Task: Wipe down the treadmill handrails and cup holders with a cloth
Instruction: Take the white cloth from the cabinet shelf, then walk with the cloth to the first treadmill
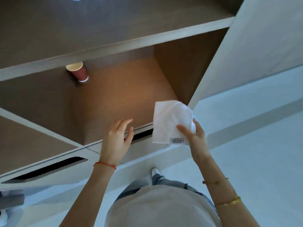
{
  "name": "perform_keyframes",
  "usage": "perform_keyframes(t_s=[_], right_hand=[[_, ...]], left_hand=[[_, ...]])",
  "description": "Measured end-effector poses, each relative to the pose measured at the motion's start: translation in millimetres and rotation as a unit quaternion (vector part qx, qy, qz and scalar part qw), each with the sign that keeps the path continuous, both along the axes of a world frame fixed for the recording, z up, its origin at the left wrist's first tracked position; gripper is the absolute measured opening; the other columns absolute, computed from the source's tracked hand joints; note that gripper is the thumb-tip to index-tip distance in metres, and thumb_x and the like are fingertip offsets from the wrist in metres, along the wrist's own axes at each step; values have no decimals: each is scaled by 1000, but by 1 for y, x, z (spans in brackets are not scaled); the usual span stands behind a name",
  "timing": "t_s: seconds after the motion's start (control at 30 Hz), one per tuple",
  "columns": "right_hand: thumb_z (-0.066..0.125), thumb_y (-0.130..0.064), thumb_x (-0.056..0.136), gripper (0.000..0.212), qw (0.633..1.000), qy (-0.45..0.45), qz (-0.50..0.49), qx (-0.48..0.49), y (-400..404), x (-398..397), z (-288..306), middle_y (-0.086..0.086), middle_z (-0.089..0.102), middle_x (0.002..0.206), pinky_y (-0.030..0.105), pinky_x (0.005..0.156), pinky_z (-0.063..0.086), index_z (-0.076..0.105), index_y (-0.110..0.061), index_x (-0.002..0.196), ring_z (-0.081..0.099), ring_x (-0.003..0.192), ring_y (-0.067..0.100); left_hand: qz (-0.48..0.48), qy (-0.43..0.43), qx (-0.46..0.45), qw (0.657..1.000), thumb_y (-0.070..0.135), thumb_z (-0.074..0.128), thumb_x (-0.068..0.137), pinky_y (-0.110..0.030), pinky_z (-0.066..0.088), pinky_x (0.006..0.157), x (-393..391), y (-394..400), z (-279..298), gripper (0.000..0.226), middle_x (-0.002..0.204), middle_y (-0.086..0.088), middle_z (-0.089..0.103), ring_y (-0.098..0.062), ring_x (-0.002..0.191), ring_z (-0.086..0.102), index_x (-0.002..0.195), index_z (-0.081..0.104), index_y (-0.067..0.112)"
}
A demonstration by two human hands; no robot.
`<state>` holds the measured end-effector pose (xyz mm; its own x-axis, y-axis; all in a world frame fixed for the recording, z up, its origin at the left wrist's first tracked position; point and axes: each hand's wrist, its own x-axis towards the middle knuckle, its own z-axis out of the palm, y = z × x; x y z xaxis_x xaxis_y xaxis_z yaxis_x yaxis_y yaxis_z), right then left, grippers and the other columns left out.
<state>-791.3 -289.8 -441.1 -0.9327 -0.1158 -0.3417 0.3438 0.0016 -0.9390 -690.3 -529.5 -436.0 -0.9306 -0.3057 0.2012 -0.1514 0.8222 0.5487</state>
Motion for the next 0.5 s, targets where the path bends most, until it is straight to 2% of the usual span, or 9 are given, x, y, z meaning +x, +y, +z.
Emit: perform_keyframes(t_s=[0.1, 0.23, 0.33, 0.5], right_hand=[[77, -37, 69, 51, 999, -3, -44, -3, 20, 32, 5, 3, 70, 99, 24, 65, 53, 60, -16, 114, 69, 85, 18], [77, -35, 70, 45, 992, -12, -126, -10, 52, 89, 6, 7, 70, 94, 39, 73, 53, 63, -15, 107, 67, 86, 24], [77, -35, 70, 39, 980, -19, -199, -5, 75, 136, 6, 1, 68, 87, 41, 73, 51, 63, -15, 100, 65, 82, 21], [79, -42, 66, 45, 950, -35, -311, -9, 119, 208, -1, 4, 68, 89, 46, 77, 52, 64, -17, 100, 65, 85, 25]], left_hand=[[-62, 14, 2, 998, 14, 59, 94, -36, 56, 84, 4, 11, 3, 27, 119, -2, 64, -19, 108, 61, 121, 65, 12], [-165, 26, -7, 986, 14, 59, 94, -30, 52, 90, 15, 30, 6, 28, 121, 2, 64, -15, 110, 60, 121, 64, 12], [-233, 35, -15, 972, 14, 58, 93, -29, 50, 94, 23, 47, 6, 27, 120, 0, 65, -15, 111, 60, 119, 64, 10], [-323, -1, -14, 946, 20, 57, 95, -21, 44, 96, 33, 89, 5, 28, 119, -2, 67, -14, 113, 59, 119, 66, 10]])
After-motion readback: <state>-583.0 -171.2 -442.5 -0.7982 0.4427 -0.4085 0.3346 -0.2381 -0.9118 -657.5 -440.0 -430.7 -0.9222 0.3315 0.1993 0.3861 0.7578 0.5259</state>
